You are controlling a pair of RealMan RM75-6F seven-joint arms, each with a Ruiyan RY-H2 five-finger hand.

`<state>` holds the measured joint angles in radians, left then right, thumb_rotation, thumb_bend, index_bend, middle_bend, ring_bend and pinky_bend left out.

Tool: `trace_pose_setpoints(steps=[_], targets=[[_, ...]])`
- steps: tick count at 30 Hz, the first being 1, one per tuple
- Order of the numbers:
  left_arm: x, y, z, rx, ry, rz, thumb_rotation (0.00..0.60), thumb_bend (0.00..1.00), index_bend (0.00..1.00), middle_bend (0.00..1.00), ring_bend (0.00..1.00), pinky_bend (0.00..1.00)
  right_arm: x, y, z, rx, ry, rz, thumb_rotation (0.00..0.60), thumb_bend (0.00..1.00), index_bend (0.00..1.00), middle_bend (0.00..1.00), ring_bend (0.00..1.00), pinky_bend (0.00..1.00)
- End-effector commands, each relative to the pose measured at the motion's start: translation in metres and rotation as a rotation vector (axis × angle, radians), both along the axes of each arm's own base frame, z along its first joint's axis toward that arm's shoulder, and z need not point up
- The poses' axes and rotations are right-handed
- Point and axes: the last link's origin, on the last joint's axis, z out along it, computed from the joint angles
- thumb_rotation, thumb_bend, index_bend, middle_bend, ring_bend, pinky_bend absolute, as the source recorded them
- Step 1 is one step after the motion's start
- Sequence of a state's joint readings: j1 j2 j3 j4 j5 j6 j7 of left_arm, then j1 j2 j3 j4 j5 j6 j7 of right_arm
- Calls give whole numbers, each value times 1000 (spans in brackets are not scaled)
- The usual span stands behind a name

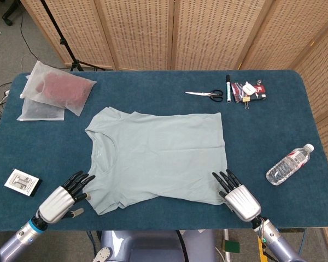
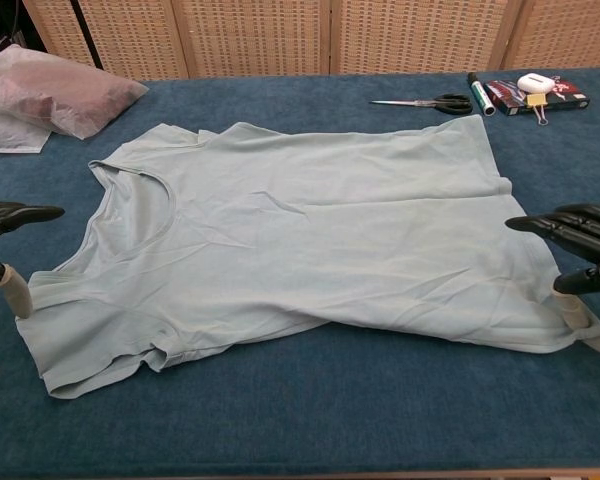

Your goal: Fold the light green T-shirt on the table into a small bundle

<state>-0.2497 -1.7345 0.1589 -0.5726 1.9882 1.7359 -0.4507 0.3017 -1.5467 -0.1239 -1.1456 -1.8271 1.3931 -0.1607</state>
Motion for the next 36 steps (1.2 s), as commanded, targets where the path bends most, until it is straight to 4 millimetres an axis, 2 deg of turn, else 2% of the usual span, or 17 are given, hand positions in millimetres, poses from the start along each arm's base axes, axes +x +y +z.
trace_pose_setpoints(steps=[1,15,27,36], targets=[[4,4,-7,-1,-19,-14,600,121,501,0,0,0,0,0,0,0,1,-1,600,440,614,0,0,27],[13,12,-30,-37,-8,-19,600,176,511,0,0,0,-1,-2,1,-8,1,-7,600,444,615,0,0,27],[21,16,-41,-51,-18,-32,600,287,536,0,0,0,-1,-2,2,-10,-2,-9,600,446,615,0,0,27],[20,15,-43,-66,-27,-19,600,364,617,0,0,0,-1,-3,4,-13,-7,-11,600,446,615,0,0,27]])
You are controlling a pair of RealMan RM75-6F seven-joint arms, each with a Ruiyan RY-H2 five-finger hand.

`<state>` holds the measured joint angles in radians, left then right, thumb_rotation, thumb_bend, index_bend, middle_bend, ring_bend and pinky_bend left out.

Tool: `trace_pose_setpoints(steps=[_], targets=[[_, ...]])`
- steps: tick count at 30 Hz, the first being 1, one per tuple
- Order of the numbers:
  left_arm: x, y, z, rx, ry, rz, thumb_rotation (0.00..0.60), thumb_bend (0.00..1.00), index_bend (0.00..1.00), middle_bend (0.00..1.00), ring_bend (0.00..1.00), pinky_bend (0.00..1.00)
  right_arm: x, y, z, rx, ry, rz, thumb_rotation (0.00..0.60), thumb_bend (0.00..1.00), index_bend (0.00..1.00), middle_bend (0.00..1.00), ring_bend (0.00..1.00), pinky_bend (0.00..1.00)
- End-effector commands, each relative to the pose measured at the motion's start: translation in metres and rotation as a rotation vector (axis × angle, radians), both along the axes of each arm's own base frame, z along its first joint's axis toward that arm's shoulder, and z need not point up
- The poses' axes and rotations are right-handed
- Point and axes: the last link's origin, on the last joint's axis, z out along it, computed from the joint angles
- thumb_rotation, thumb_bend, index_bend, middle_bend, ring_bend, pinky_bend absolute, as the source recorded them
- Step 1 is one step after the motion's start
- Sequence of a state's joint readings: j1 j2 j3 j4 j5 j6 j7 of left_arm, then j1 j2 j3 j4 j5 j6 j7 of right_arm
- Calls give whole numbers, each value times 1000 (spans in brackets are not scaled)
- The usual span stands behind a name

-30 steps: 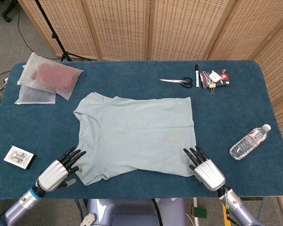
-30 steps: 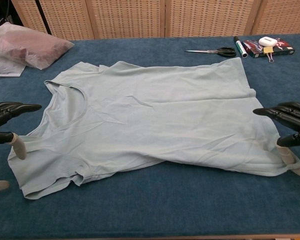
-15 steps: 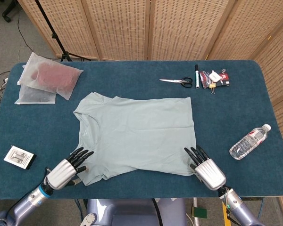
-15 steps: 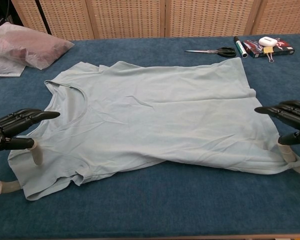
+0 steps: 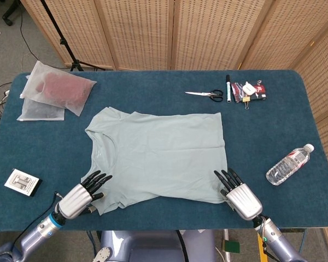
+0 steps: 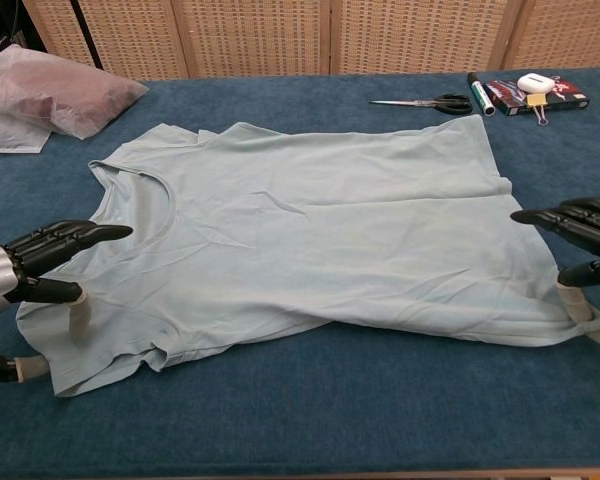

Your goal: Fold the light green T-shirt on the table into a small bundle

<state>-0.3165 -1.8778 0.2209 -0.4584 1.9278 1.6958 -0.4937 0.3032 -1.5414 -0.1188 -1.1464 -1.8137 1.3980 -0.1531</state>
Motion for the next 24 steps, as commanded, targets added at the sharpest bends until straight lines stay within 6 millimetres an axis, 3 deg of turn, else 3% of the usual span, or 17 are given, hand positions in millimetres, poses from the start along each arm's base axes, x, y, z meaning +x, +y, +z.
trace_pose_setpoints(steps=[1,7,16,24], targets=[[-1,-1,0,-6,-3,9,600,375,623,0,0,0,0,0,0,1,0,0,600,448,615,0,0,27],[-3,-1,1,-16,-10,21,600,450,650,0,0,0,0,0,0,3,2,2,600,446,617,0,0,27],[-4,-5,2,-33,-34,35,600,497,728,0,0,0,0,1,-1,13,4,6,600,450,620,0,0,27],[-5,-11,7,-52,-65,33,600,535,737,0,0,0,1,4,0,33,-9,19,600,450,631,5,0,27]])
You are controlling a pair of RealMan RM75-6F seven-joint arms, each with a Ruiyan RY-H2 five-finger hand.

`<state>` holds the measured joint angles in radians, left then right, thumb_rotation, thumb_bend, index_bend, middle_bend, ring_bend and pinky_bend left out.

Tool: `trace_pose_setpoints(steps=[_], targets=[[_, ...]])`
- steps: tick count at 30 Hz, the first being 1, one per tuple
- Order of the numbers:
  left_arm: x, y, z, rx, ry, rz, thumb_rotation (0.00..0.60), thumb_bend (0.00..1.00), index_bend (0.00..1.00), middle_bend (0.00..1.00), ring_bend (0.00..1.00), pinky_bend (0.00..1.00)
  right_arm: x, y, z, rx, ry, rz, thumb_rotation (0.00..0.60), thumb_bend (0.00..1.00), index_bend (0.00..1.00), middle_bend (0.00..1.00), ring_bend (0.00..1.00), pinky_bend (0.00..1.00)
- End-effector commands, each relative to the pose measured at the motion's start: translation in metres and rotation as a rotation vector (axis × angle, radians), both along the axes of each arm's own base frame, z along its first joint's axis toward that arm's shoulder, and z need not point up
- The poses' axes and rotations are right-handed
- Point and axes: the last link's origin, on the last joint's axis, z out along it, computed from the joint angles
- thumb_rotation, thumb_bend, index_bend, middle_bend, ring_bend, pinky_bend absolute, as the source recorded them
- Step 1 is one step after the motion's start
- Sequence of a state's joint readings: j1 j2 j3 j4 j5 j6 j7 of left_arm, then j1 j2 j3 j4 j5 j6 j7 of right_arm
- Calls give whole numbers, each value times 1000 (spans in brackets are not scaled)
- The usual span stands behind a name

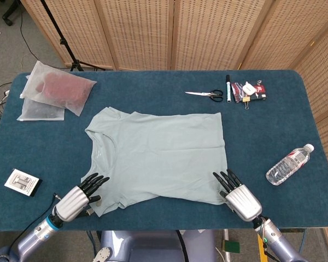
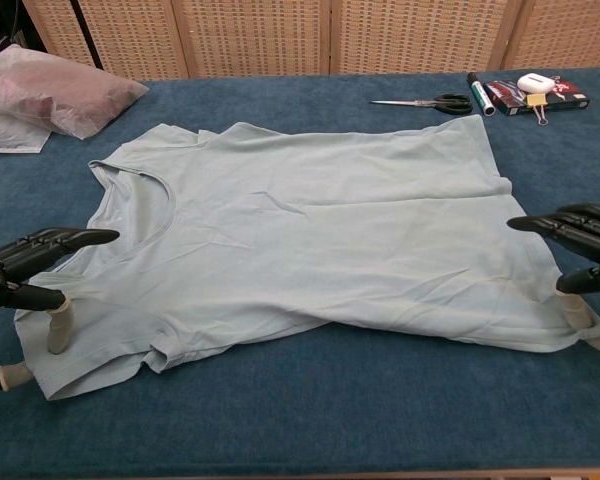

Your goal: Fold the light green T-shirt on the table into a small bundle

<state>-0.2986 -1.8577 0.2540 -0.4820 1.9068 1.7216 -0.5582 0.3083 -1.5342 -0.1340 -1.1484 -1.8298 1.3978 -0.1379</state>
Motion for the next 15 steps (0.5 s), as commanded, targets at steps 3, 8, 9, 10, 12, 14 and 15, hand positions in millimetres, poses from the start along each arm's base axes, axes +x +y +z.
trace_pose_setpoints(steps=[3,8,9,10,12,14,15], targets=[[0,-5,5,-13,-26,-3,600,537,738,0,0,0,2,2,1,22,-17,17,600,454,633,10,0,27],[1,-14,14,-30,-53,-30,600,539,740,0,0,0,7,8,5,86,-61,45,600,466,640,18,0,27],[2,-16,16,-34,-60,-34,600,539,741,0,0,0,8,10,6,97,-71,52,600,466,640,19,0,27],[2,-17,18,-37,-67,-38,600,538,741,0,0,0,9,11,7,105,-76,56,600,466,641,20,0,27],[3,-21,21,-46,-79,-44,600,538,741,0,0,0,11,15,10,125,-90,71,600,466,643,24,0,27],[3,-26,24,-62,-88,-46,600,538,742,0,0,0,14,19,13,142,-101,91,600,466,644,25,0,27],[3,-28,25,-67,-89,-45,600,538,742,0,0,0,15,20,15,148,-105,96,600,468,644,25,0,27]])
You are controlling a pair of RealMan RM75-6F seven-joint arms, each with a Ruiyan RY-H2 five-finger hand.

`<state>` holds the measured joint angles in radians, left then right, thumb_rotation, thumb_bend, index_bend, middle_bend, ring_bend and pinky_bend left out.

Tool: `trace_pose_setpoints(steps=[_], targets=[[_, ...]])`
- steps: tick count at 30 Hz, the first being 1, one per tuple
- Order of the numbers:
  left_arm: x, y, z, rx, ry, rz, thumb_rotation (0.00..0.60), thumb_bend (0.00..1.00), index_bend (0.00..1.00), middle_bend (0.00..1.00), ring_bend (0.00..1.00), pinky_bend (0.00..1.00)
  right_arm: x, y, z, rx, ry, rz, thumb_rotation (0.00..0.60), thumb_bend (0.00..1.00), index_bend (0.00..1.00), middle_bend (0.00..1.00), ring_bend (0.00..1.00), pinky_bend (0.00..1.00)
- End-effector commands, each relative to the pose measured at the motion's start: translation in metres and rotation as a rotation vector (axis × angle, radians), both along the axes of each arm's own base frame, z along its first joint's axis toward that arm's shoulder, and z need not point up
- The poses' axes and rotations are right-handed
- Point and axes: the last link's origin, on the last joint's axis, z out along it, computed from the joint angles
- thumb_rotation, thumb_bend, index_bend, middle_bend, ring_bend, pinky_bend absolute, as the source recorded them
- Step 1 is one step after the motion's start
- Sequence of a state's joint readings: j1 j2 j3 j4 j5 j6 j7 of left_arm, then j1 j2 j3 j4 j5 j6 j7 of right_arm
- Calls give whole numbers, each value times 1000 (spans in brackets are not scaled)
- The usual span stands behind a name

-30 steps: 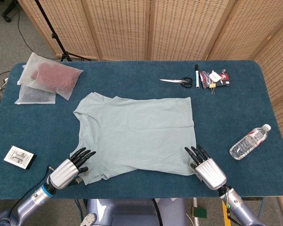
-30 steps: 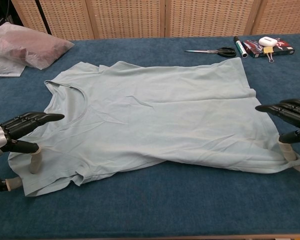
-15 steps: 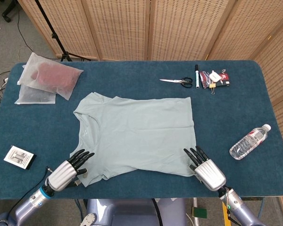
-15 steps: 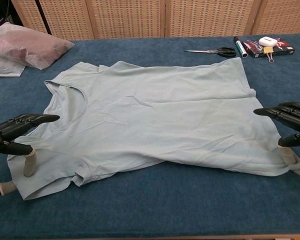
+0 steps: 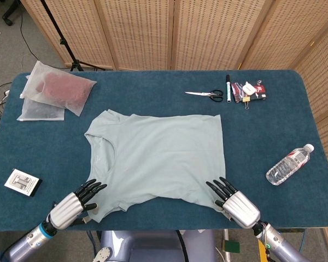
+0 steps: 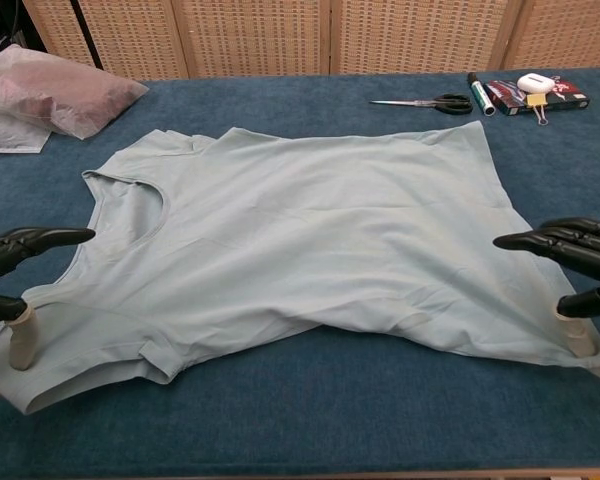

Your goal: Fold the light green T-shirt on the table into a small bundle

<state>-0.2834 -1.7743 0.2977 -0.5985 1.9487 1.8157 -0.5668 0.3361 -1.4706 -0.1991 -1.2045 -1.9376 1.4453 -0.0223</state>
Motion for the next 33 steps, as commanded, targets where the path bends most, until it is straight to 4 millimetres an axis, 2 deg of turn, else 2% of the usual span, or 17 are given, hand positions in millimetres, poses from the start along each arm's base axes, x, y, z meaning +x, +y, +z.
trace_pose_setpoints(steps=[1,8,22,33], targets=[[-1,-8,5,-28,-11,-2,600,538,742,0,0,0,4,6,6,26,-19,23,600,475,644,25,0,27],[-2,-24,14,-77,-6,-21,600,539,742,0,0,0,10,21,15,115,-46,45,600,492,644,26,0,27],[-9,-61,39,-147,8,-63,600,538,742,0,0,0,12,65,26,226,-35,124,600,493,645,32,0,27],[-14,-81,46,-191,12,-66,600,537,744,0,0,0,6,83,32,274,-40,123,600,493,648,32,0,27]])
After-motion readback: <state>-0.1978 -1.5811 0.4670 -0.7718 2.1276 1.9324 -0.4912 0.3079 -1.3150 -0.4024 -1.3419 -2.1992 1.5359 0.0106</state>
